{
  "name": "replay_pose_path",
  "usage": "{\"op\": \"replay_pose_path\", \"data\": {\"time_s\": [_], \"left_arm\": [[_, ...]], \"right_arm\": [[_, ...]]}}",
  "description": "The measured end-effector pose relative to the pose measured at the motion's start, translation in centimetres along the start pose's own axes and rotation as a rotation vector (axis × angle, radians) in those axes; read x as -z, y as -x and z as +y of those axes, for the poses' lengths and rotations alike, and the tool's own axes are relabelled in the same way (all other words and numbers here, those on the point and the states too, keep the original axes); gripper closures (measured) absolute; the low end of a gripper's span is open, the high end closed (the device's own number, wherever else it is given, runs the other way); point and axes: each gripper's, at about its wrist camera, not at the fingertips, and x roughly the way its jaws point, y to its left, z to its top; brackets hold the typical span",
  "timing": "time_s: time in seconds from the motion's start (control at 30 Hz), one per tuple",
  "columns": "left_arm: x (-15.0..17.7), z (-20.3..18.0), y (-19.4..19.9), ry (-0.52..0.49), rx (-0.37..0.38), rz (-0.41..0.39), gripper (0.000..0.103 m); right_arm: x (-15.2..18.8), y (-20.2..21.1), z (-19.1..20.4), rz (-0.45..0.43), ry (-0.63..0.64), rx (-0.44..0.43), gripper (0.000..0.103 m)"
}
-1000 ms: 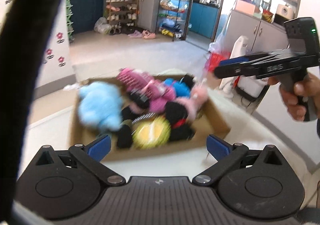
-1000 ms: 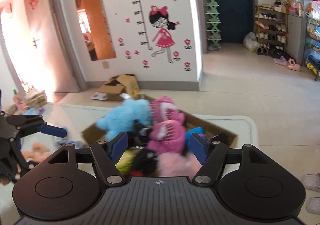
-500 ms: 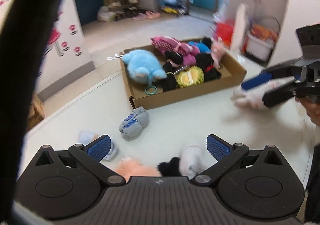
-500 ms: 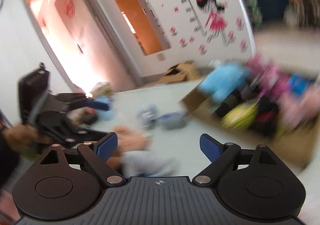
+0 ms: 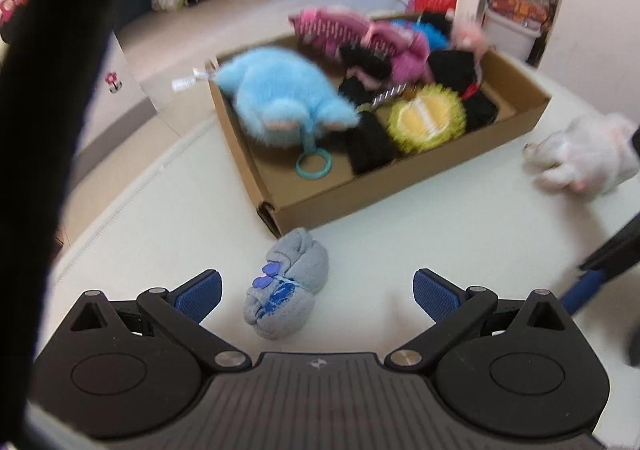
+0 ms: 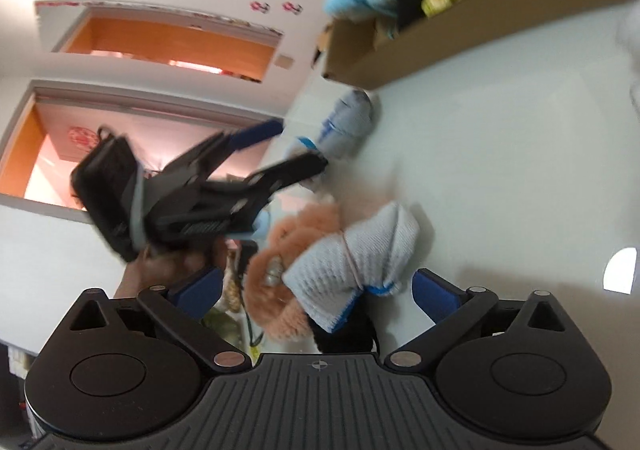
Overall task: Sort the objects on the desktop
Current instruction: 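Withdraw both tools from the box toward the toys on the table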
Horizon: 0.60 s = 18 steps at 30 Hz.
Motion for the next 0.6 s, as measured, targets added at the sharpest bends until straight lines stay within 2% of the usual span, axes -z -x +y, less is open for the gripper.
{"op": "replay_pose_path", "data": {"time_s": [0.2, 0.6], "left_arm": [[0.8, 0.4, -2.4, -0.013, -0.003, 0.024, 0.002], [1.1, 0.9, -3.2, 0.007, -0.010, 0.024, 0.002]], "right_arm": [[0.2, -1.4, 0.4, 0.024, -0.015, 0.018, 0.000], [0.4, -1.8, 0.4, 0.034, -0.035, 0.064, 0.000]]}}
